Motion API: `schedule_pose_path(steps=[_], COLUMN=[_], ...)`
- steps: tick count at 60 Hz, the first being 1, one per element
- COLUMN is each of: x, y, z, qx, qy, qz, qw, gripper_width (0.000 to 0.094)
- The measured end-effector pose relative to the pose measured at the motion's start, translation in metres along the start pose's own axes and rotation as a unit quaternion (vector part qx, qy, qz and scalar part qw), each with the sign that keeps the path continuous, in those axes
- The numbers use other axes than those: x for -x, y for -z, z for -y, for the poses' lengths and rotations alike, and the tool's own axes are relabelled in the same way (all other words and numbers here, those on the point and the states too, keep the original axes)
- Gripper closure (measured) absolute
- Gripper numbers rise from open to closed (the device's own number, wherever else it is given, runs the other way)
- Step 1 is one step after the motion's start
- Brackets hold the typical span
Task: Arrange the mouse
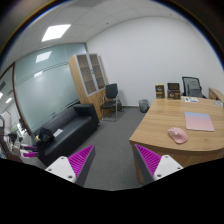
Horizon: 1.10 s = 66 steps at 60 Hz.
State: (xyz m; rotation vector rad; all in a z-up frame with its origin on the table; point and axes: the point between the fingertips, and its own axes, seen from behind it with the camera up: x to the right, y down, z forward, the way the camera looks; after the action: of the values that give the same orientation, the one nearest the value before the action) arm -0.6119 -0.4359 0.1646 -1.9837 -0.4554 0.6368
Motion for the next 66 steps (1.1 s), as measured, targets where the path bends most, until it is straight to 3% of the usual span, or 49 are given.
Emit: schedule_pose_path(steps=[5,14,24,41,52,66], x=[-0.008,-0.024,-0.065,-0.188,-0.265,-0.325], y=[-0.002,-0.046,-0.045,-0.046,-0.065,-0.121], z=[0.000,-0.015,-0.029,-0.024,-0.013,-0.007], qx=[-0.007,0.007,0.014,0.002,-0.001,0.011], qy=[0.006,0.016,-0.010,-0.034,-0.029,0.016], qz=[-0.009,-0.067,-0.122,-0.187,-0.199,-0.171], qw=[1.000,0.998,0.992,0.982,0.980,0.985], gripper_width=[0.0116,0.0118,0.0117,0.0120,0.0124,0.0130])
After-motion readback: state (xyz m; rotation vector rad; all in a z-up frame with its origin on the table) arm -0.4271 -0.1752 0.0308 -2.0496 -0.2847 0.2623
